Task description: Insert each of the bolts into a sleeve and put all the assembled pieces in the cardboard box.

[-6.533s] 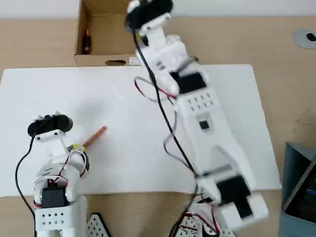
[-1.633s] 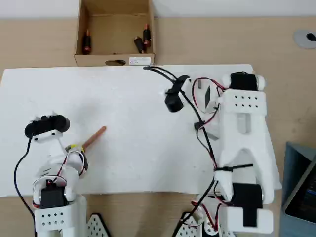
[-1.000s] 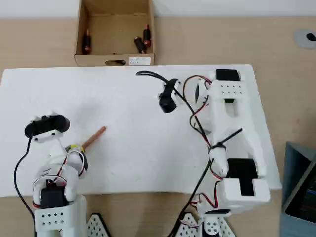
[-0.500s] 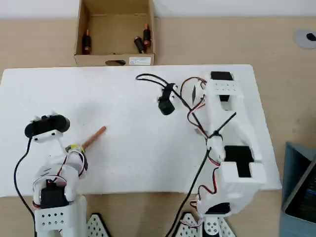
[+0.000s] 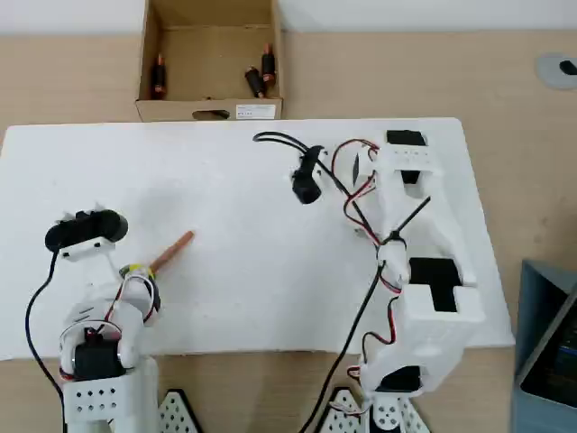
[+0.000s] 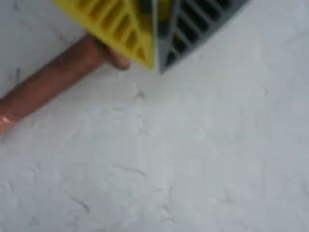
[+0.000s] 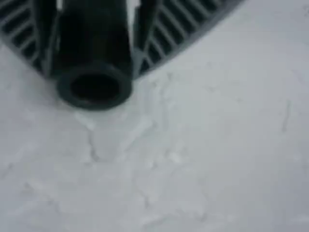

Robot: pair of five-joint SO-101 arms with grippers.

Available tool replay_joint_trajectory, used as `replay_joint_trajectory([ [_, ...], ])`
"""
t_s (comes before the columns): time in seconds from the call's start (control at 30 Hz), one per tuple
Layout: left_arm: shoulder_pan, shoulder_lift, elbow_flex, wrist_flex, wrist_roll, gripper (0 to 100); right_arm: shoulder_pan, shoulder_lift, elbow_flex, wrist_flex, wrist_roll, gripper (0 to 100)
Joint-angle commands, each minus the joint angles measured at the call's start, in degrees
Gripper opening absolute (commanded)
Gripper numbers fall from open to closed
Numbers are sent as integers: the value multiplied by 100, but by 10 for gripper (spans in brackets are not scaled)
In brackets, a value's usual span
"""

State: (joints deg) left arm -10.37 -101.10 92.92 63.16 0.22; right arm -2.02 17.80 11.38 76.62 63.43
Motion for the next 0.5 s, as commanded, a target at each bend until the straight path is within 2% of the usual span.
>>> replay_joint_trajectory([
  [0.0,-79,-48,-35,-35,18,3,13,444,92,26,44,91],
  [0.1,-79,-48,-35,-35,18,3,13,453,84,26,-62,90],
  [0.23,-70,-48,-35,-35,18,3,-4,462,84,26,-114,5],
  [0.47,-53,-48,-35,-35,18,3,-31,224,-295,422,-466,10],
])
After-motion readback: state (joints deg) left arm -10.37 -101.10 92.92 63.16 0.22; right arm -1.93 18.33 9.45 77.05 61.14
